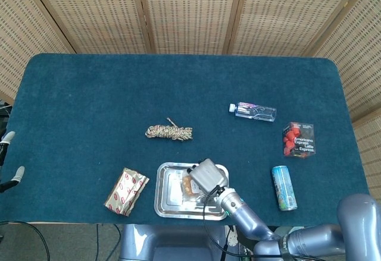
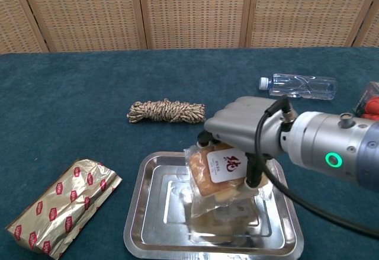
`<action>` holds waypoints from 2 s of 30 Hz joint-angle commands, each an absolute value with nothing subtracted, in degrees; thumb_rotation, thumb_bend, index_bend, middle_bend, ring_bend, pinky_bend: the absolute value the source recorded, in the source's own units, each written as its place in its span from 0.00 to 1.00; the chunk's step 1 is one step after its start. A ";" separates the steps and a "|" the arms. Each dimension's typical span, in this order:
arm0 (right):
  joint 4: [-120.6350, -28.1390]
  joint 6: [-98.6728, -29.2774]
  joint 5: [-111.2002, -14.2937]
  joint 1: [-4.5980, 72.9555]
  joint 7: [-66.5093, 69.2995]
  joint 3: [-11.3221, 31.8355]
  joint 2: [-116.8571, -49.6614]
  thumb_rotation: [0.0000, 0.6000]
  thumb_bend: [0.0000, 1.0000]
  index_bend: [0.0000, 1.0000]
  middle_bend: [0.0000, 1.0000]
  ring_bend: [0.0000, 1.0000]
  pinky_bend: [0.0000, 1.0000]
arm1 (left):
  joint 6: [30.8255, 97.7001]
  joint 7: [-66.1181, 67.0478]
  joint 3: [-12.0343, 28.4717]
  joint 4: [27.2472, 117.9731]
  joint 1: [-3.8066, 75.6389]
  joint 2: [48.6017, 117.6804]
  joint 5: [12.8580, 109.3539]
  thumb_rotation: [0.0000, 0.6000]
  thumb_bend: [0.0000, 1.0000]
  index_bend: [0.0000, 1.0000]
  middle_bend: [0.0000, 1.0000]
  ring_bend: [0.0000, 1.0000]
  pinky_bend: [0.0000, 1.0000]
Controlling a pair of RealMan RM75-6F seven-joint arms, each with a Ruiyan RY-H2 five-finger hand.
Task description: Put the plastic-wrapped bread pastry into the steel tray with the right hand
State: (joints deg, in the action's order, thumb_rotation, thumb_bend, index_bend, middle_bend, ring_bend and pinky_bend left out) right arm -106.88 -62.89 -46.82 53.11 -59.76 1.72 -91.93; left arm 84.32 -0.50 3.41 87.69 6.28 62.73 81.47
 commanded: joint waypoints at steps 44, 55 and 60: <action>-114.62 -71.77 -32.35 59.26 -69.27 -0.15 -91.74 1.00 0.22 0.07 0.07 0.09 0.33 | 85.38 -3.74 4.00 88.22 4.27 60.69 81.50 0.97 0.38 0.00 0.00 0.00 0.00; -118.99 -73.93 -35.80 58.54 -69.36 -3.04 -87.57 1.00 0.22 0.07 0.07 0.09 0.33 | 88.03 -1.23 3.82 90.72 2.54 60.18 81.75 0.97 0.38 0.00 0.00 0.00 0.00; -119.01 -71.76 -37.14 57.94 -65.61 -2.82 -83.61 1.00 0.22 0.08 0.07 0.09 0.33 | 87.56 0.12 4.04 91.64 2.77 60.07 81.42 0.97 0.38 0.00 0.00 0.00 0.00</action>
